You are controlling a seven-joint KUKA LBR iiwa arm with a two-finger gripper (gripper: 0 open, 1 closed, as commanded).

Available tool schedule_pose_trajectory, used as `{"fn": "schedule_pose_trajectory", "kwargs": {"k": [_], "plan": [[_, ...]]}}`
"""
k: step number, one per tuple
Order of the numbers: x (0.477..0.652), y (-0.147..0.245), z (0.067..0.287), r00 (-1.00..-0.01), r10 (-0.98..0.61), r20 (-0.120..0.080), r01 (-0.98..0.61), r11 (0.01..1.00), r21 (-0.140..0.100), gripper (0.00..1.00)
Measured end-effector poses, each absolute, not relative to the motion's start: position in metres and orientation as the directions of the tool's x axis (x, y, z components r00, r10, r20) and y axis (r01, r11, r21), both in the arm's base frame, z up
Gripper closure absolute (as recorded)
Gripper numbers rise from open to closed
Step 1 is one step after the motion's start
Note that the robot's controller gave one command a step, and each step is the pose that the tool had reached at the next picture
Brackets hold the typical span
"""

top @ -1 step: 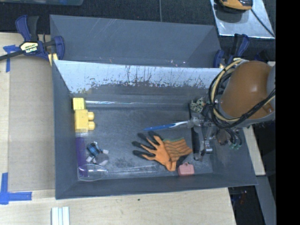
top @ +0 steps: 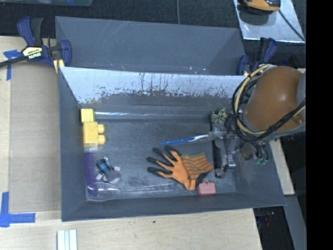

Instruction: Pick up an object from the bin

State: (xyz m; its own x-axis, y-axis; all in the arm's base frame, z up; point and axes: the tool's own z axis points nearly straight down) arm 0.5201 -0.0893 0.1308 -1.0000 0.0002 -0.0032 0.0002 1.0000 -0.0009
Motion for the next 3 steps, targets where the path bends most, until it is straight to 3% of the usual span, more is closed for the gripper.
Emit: {"fn": "schedule_pose_trajectory", "kwargs": {"k": [1, 2, 3], "plan": [[0.516, -0.01, 0.07, -0.999, 0.043, -0.004, 0.043, 0.999, 0.0, 0.0], [0.527, -0.007, 0.114, -0.988, -0.153, -0.013, -0.153, 0.988, -0.007, 0.0], [0.522, 0.034, 0.099, -0.997, -0.082, -0.001, -0.082, 0.997, 0.002, 0.0]]}}
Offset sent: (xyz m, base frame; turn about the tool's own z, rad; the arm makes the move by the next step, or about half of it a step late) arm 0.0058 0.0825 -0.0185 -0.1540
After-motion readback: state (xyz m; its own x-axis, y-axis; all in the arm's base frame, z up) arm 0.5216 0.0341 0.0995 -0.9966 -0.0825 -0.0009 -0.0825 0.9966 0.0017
